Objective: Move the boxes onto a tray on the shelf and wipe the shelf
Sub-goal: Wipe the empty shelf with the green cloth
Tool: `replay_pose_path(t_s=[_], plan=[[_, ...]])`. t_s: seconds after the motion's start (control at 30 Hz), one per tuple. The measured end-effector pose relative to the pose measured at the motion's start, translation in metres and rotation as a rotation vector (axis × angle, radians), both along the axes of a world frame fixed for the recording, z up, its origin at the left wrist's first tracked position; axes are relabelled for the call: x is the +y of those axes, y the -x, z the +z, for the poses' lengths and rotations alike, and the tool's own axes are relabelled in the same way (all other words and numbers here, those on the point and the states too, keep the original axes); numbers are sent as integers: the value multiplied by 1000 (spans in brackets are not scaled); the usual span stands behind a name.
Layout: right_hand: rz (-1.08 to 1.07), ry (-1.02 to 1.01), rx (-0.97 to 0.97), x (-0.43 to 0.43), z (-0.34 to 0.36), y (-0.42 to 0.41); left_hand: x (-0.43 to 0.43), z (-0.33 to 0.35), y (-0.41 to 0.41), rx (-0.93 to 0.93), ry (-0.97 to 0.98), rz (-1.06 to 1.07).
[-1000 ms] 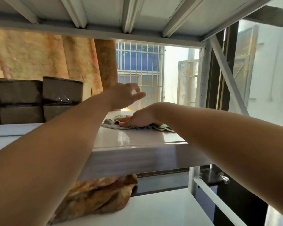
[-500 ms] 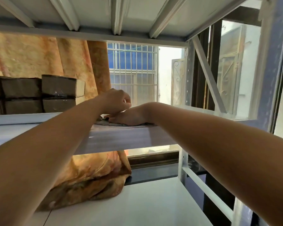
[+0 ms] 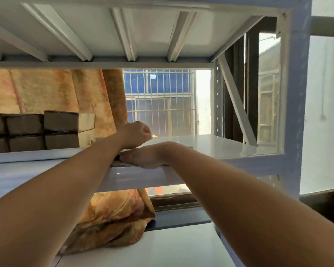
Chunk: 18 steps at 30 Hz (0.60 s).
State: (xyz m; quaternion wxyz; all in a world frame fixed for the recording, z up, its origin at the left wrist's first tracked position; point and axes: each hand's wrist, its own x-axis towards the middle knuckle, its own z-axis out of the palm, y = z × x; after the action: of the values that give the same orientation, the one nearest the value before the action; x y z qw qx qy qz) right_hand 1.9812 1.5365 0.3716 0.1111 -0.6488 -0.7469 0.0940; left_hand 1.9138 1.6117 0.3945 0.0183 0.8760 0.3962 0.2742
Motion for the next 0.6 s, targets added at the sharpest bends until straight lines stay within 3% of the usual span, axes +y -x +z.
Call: replay_pose_path(t_s=[0.27, 0.6], plan=[[-62, 81, -102, -17, 3, -93, -1, -2, -42, 38, -8, 10], [-298, 113, -49, -37, 7, -169, 17, 4, -69, 68, -56, -78]])
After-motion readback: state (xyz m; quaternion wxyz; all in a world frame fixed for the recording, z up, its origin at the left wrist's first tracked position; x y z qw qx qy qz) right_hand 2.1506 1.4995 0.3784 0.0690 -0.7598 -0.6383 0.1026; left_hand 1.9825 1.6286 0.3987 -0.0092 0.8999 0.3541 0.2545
